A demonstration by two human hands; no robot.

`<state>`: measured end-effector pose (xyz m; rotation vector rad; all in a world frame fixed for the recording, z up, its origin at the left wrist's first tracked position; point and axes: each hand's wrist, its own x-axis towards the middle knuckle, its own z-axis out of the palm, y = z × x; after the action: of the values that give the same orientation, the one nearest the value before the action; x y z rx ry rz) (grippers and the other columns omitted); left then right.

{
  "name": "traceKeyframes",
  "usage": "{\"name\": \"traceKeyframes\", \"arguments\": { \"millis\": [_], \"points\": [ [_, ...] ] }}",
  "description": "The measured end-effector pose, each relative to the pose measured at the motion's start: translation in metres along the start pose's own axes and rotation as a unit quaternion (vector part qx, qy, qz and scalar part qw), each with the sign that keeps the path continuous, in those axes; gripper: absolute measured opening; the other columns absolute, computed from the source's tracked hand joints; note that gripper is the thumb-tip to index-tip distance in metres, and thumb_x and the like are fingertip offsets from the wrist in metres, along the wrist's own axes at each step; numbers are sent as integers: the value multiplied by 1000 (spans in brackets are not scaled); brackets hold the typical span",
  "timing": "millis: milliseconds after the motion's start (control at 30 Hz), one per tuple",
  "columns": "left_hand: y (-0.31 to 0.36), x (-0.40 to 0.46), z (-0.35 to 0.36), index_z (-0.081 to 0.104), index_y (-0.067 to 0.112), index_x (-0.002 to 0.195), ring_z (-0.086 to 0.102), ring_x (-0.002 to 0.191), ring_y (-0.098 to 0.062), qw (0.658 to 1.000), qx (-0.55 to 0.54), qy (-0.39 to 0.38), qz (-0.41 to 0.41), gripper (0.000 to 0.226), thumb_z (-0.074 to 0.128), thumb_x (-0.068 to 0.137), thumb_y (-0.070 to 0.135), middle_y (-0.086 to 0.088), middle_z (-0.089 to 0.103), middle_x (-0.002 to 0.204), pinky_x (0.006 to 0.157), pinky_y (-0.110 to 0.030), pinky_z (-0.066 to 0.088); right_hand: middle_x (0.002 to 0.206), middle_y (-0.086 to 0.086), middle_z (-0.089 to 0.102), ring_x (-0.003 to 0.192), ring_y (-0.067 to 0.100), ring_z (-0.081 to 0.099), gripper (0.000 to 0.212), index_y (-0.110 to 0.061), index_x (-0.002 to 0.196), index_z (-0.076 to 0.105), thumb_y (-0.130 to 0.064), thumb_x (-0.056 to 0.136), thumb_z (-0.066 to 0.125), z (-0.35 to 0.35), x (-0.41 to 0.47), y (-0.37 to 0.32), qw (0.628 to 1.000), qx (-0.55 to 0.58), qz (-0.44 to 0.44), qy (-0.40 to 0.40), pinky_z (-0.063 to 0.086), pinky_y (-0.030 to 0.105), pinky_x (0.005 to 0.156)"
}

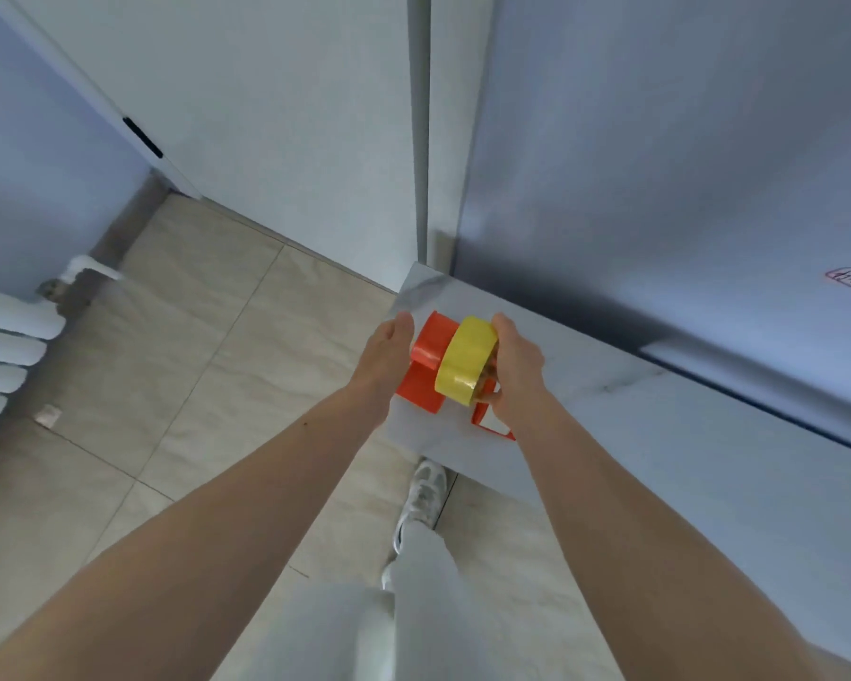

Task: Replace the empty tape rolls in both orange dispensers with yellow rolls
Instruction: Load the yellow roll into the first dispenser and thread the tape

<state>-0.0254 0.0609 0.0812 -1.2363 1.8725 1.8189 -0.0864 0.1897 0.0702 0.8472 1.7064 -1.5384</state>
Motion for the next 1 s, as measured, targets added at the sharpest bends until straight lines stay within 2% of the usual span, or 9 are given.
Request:
{"name": "traceKeyframes", "arguments": {
  "millis": [67,133,300,400,467,600,733,833,1000],
  "points": [
    [3,18,0,36,18,151,38,140,-23,1000,20,-18,-17,55,25,106,47,-3,42,152,113,-38,31,98,11,68,97,31,66,36,-19,79,59,-54,84,52,6,9,0,1000,-10,-1,13,53,55,93],
    [1,34,1,38,21,149,41,135,-22,999,21,-38,-19,52,24,106,48,-3,43,150,113,-39,31,93,9,67,96,32,67,35,-19,81,61,-53,84,55,10,19,0,1000,5,5,29,54,55,93],
    [-3,62,3,38,31,128,48,96,-8,994,36,-92,-38,32,21,107,48,14,48,100,85,-22,34,85,5,59,87,25,61,29,-19,79,56,-45,93,55,22,39,2,997,28,27,69,54,50,93],
    [-8,75,5,48,26,127,55,91,-5,988,62,-131,-46,49,19,103,58,9,59,103,68,-18,35,83,4,57,78,20,60,27,-20,79,54,-41,95,55,27,49,6,996,35,20,84,56,41,82],
    [-14,85,6,55,25,128,62,101,-16,984,80,-148,-63,64,20,97,70,-3,66,115,74,-22,41,84,4,59,74,19,61,26,-19,81,56,-42,95,55,30,52,10,995,38,19,86,54,35,72],
    [-30,98,7,56,34,126,68,107,-28,976,97,-177,-84,80,25,76,88,-7,69,118,100,-51,51,97,7,62,84,21,63,26,-22,91,58,-47,94,55,38,57,20,995,43,27,88,50,33,68],
    [-24,92,4,53,47,114,68,108,-29,972,88,-207,-69,46,24,91,75,-6,69,119,100,-54,52,105,9,66,98,29,66,22,-26,88,56,-47,91,58,47,56,30,991,84,31,100,53,50,93],
    [-28,94,2,52,50,110,68,108,-28,972,78,-213,-60,35,25,96,68,-4,68,119,99,-54,52,104,10,67,101,32,67,22,-26,86,55,-46,92,57,53,55,35,988,112,41,102,52,54,95],
    [-32,98,0,51,40,132,68,108,-27,968,91,-228,-44,71,34,80,84,-5,68,121,101,-52,52,89,6,61,103,30,66,24,-25,81,50,-44,95,55,60,61,40,986,117,29,112,52,51,97]
  ]
}}
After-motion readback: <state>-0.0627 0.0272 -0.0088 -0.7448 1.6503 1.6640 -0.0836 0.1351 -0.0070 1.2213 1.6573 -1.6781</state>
